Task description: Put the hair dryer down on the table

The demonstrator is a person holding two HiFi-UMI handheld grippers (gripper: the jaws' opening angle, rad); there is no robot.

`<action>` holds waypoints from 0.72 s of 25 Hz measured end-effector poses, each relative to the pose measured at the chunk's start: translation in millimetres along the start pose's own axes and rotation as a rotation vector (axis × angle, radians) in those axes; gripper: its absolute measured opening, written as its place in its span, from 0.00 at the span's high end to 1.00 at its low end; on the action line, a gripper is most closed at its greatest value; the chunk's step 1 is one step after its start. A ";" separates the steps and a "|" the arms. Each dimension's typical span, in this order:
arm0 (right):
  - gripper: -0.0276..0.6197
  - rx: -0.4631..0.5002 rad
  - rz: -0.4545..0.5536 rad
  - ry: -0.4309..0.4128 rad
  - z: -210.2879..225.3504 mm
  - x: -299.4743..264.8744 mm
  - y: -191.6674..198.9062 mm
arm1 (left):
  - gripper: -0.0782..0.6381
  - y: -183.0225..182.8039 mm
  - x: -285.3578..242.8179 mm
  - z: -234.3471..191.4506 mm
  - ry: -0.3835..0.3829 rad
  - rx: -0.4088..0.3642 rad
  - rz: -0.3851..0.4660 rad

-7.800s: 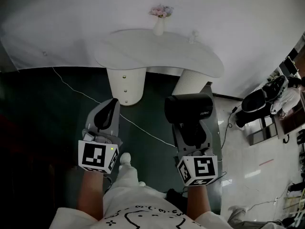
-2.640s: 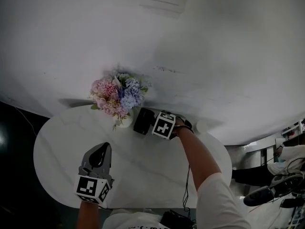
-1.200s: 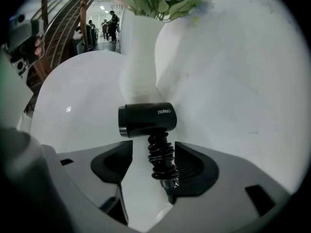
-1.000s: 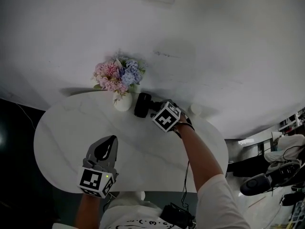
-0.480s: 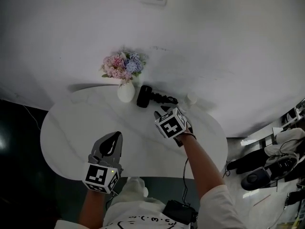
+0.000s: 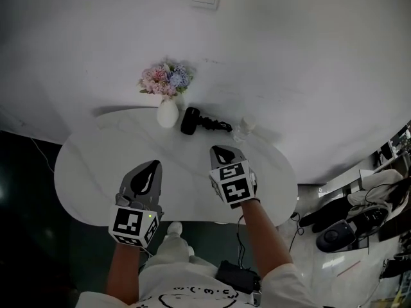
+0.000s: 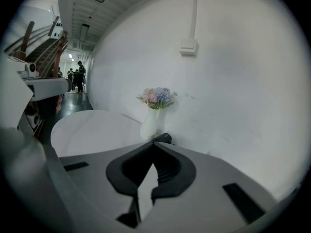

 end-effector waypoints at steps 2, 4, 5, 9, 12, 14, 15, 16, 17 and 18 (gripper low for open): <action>0.96 -0.016 0.034 0.027 -3.7 12.9 -4.7 | 0.86 -7.1 3.7 0.0 -0.002 0.002 0.015; 0.96 -0.036 0.071 0.052 -5.9 25.3 -12.3 | 0.86 -13.1 4.2 -2.8 0.001 0.003 0.024; 0.96 -0.050 0.091 0.067 -5.7 31.1 -17.5 | 0.86 -16.6 2.6 -5.6 0.004 0.003 0.028; 0.96 -0.109 0.172 0.128 -2.6 52.9 -40.0 | 0.86 -36.8 -7.0 -17.5 0.029 -0.001 0.048; 0.96 -0.156 0.235 0.149 -1.8 70.3 -54.2 | 0.86 -54.6 -12.3 -24.7 0.049 -0.011 0.066; 0.96 -0.179 0.272 0.179 -0.1 83.8 -61.1 | 0.86 -63.8 -15.1 -27.1 0.066 -0.023 0.074; 0.96 -0.184 0.289 0.197 0.8 90.4 -64.1 | 0.86 -67.5 -15.9 -27.8 0.074 -0.030 0.078; 0.96 -0.185 0.307 0.216 1.2 96.4 -66.8 | 0.86 -70.6 -16.0 -28.7 0.080 -0.033 0.082; 0.96 -0.182 0.325 0.234 1.0 101.7 -69.3 | 0.86 -73.5 -15.4 -29.8 0.084 -0.033 0.088; 0.96 -0.177 0.343 0.252 0.2 106.3 -71.6 | 0.86 -76.1 -14.4 -31.0 0.087 -0.031 0.095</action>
Point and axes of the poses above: the fingertips, and each gripper's own axes: x backward along the fingers, z to its right, y out of its underside, the point moved 5 cm from there along x, backward along the fingers, and after that the axes turned 15 degrees about x, right-handed, at the moved point
